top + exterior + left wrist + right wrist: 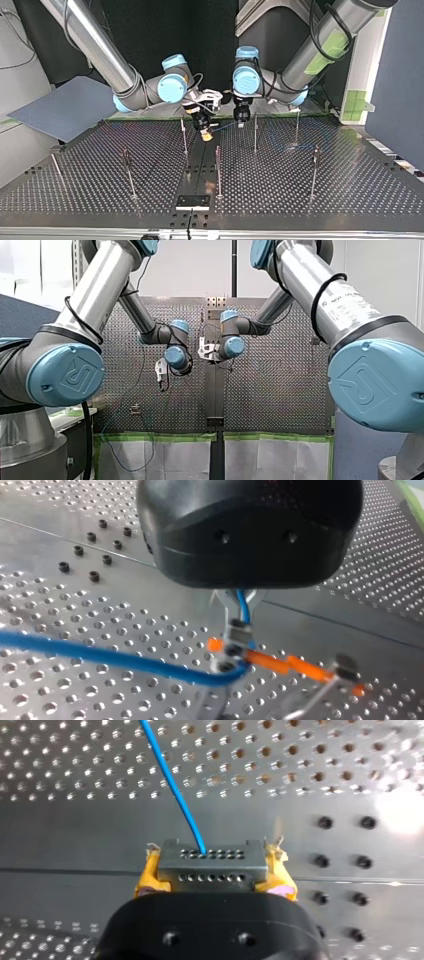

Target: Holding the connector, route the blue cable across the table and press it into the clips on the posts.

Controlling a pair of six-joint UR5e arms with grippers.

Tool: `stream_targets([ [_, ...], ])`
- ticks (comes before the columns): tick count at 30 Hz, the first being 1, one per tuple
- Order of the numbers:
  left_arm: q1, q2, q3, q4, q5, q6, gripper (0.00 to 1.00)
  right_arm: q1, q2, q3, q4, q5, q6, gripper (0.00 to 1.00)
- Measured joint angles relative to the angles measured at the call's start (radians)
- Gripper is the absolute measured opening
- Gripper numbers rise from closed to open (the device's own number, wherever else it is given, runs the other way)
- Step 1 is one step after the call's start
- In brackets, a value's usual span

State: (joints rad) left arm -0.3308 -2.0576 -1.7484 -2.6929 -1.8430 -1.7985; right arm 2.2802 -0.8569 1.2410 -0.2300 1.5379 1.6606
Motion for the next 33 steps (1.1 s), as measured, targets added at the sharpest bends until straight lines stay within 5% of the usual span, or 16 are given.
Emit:
stream_targets([
  [16,-0.006,0.124,-0.013,-0.079,-0.019,0.001,0.02,-0.004,-0.081,0.051,0.041,0.001,-0.001,0.00],
  [33,-0.031,0.281,-0.013,-0.125,-0.030,0.016,0.02,-0.006,-0.225,0.109,0.065,0.068,-0.003,0.00],
])
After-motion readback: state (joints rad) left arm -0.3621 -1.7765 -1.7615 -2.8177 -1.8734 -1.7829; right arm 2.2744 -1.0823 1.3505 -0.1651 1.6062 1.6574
